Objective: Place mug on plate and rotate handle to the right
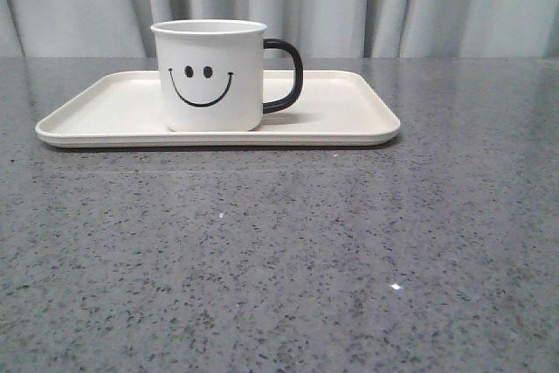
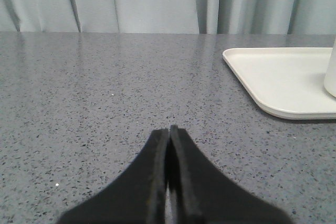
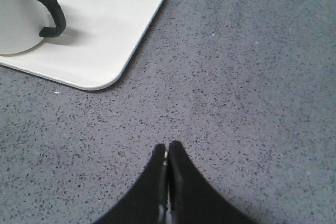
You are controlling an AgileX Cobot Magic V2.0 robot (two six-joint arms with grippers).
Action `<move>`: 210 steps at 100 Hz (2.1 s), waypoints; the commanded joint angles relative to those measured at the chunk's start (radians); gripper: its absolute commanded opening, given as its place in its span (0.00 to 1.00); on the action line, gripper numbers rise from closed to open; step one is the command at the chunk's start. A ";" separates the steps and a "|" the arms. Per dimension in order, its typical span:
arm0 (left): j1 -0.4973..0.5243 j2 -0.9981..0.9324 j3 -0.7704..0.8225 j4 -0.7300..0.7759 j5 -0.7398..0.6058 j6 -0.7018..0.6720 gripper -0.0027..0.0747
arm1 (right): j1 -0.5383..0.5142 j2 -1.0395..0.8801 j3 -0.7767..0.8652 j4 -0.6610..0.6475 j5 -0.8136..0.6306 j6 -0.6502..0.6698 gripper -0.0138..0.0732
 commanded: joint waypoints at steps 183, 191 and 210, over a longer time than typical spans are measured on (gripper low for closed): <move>0.002 -0.029 0.008 0.004 -0.090 -0.007 0.01 | -0.005 -0.539 0.474 -0.483 -0.431 0.427 0.08; 0.002 -0.029 0.008 0.004 -0.090 -0.007 0.01 | -0.005 -0.580 0.508 -0.459 -0.432 0.427 0.08; 0.002 -0.029 0.008 0.004 -0.090 -0.007 0.01 | -0.005 -0.657 0.570 -0.425 -0.432 0.427 0.08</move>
